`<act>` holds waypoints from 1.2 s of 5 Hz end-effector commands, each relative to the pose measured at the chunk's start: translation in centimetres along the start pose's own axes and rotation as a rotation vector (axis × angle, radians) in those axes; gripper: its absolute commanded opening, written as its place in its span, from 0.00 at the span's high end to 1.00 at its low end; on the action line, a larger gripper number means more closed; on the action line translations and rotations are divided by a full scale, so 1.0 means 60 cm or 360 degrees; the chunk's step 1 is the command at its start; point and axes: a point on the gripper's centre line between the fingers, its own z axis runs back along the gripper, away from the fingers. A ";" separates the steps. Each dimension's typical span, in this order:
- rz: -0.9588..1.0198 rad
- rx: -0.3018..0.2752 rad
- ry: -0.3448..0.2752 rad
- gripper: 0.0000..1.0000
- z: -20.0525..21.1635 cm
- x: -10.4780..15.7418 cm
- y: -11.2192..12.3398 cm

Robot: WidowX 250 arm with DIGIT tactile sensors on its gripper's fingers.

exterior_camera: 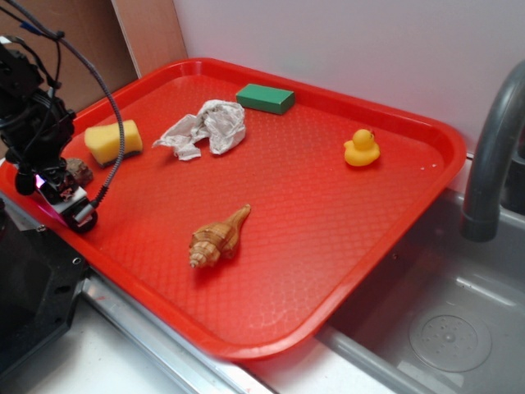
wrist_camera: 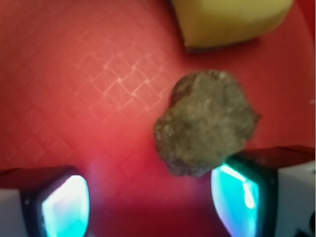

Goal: Grab the rock.

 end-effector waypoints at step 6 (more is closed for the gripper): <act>0.0335 -0.0002 -0.0011 0.00 0.236 0.051 -0.019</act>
